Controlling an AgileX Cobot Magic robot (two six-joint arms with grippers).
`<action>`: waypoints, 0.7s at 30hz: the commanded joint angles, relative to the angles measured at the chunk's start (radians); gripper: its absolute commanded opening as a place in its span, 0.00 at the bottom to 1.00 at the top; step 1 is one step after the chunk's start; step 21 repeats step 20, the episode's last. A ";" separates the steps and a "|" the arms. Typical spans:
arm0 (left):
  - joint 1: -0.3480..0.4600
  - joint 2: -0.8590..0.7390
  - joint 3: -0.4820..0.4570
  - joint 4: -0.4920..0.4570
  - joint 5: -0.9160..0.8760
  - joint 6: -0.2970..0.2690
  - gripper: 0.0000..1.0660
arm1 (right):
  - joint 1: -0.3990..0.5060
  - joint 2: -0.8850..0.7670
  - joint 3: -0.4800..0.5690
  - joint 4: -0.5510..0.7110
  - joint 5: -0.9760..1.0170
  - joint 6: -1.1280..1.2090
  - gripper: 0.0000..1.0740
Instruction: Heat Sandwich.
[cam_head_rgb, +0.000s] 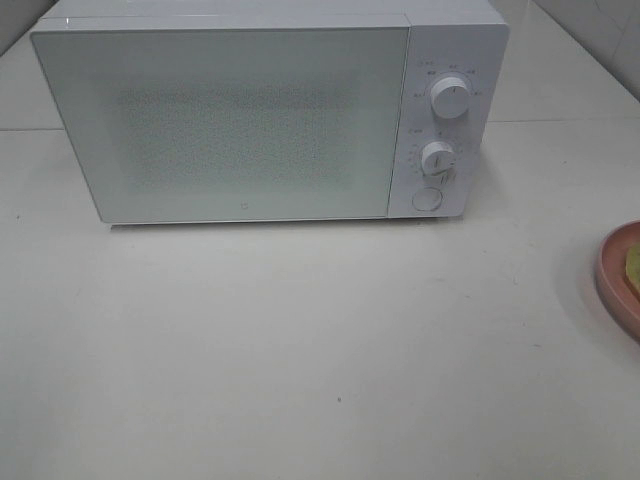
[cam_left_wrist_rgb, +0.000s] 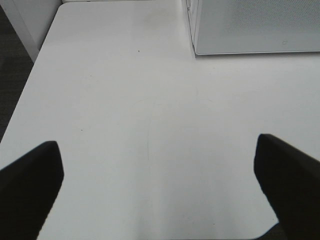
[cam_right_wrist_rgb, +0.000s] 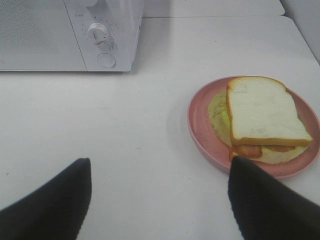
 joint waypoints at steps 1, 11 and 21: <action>0.004 -0.005 0.001 -0.011 -0.017 0.004 0.93 | -0.005 -0.029 0.000 0.001 -0.003 0.002 0.69; 0.004 -0.005 0.001 -0.011 -0.017 0.004 0.93 | -0.005 -0.029 0.000 0.001 -0.003 0.002 0.69; 0.004 -0.005 0.001 -0.011 -0.017 0.004 0.93 | -0.005 -0.029 0.000 0.001 -0.003 0.002 0.69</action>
